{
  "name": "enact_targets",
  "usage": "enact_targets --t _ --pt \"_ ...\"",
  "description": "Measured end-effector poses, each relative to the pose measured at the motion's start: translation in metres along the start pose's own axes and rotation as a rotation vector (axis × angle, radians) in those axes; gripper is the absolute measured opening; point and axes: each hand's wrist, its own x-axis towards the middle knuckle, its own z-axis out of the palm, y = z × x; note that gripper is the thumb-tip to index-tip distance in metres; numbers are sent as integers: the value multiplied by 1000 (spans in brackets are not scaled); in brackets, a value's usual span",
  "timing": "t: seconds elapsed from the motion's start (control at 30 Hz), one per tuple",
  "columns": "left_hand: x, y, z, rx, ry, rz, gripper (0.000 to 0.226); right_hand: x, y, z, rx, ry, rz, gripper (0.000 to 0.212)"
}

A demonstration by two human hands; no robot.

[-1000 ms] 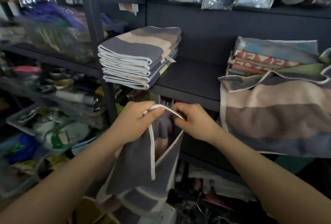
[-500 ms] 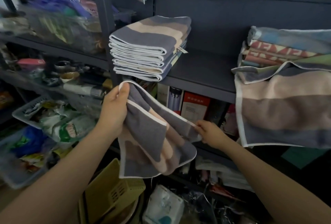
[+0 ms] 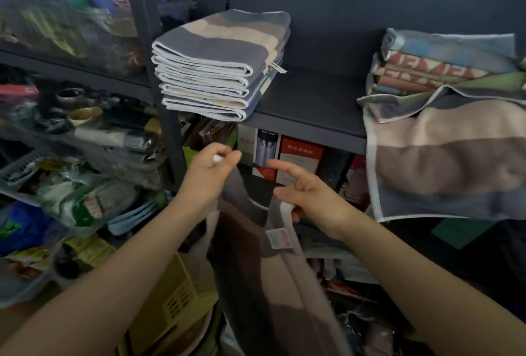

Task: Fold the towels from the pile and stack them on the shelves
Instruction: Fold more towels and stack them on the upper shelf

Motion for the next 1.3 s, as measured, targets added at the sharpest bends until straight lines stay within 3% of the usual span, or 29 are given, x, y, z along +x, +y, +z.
enact_targets --t 0.1,0.2,0.4,0.53,0.67,0.8,0.9,1.0,1.1,1.2,1.3 --pt "-9 15 6 -44 -145 137 18 6 6 9 7 -25 -7 45" --pt "-20 20 12 -47 -240 179 16 10 12 17 52 -23 -48 25" --pt "-29 7 11 63 -382 183 22 13 16 19 95 178 -8 17" --pt "-24 -1 6 146 -287 177 20 12 19 20 243 262 -2 13" --pt "-22 -6 3 -41 -170 17 20 2 13 27 208 227 -48 11" --pt "-25 -2 2 -274 -192 -87 14 -3 6 34 33 118 -156 21" --pt "-22 -3 -2 -294 -178 -94 14 -2 8 30 -138 137 -214 27" --pt "-13 -10 -8 -263 -69 -120 17 -3 11 24 -283 146 -221 27" --pt "4 -27 -15 -245 32 -208 19 -3 13 18 -448 209 -224 12" --pt "21 -43 -24 -257 150 -306 19 -4 15 9 -631 289 -275 16" --pt "30 -50 -30 -201 186 -315 17 -11 12 6 -489 312 -225 22"
